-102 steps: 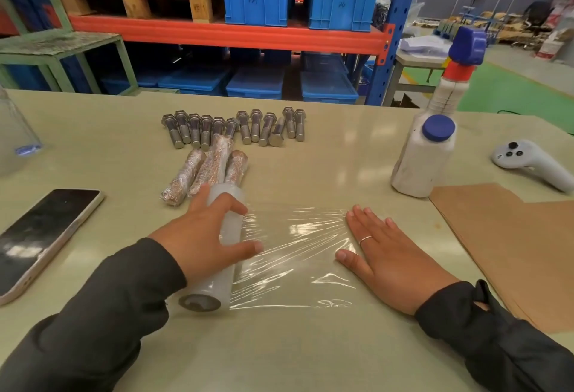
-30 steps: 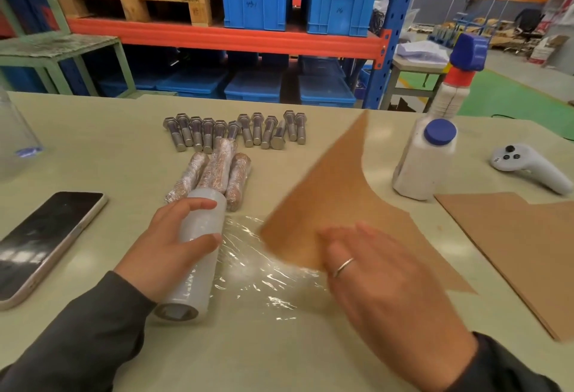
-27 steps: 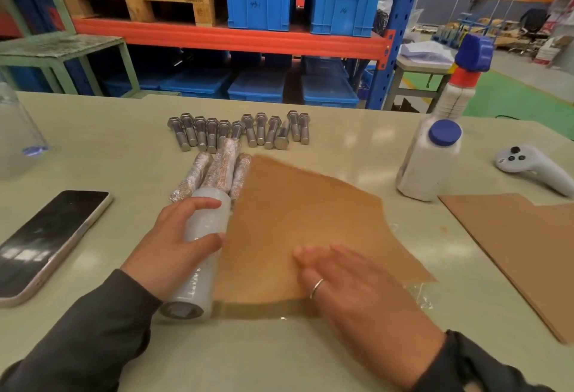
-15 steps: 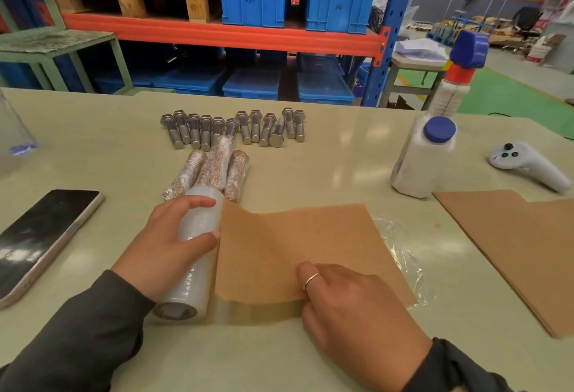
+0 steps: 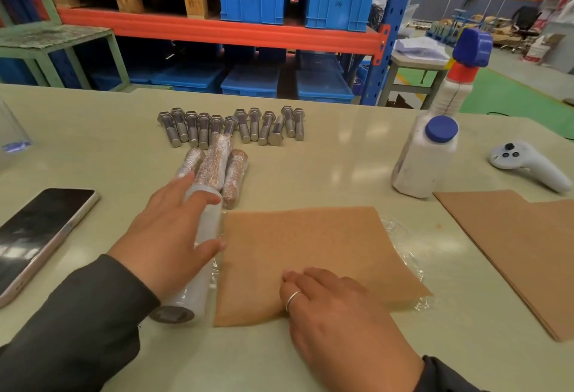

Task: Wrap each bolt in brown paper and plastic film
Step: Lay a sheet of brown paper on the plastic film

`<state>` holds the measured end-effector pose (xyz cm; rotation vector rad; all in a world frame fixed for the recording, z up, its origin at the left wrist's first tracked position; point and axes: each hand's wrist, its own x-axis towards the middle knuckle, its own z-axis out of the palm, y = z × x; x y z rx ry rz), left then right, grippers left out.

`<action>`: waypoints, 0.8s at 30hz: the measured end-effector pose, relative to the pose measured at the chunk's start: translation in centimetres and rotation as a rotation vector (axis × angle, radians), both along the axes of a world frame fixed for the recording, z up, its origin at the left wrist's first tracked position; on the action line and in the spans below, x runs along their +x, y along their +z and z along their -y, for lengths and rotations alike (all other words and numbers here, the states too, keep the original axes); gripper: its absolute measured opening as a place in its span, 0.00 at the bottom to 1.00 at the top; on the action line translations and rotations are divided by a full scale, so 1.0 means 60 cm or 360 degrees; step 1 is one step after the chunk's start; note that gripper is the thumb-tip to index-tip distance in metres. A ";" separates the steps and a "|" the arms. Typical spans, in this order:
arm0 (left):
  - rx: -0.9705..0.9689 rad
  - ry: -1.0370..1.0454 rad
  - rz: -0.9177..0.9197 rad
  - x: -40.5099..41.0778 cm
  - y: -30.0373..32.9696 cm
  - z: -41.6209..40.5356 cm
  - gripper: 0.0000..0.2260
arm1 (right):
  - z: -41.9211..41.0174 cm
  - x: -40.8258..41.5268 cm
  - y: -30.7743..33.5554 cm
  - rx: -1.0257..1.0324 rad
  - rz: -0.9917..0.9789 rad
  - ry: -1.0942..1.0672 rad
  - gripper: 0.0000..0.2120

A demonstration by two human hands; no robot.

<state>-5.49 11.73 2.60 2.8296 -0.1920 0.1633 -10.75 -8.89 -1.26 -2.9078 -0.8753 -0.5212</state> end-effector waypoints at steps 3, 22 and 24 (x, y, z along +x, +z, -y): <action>0.0460 -0.0417 0.0071 0.021 0.013 0.019 0.22 | -0.005 -0.003 0.009 -0.0002 -0.0097 -0.0008 0.09; 0.0325 -0.0686 -0.0386 0.054 -0.016 0.049 0.18 | -0.057 0.399 0.066 0.0147 -0.0630 -0.0332 0.28; 0.0350 -0.0678 -0.0456 0.056 -0.017 0.050 0.18 | -0.070 0.427 0.052 0.0091 -0.0652 -0.0354 0.31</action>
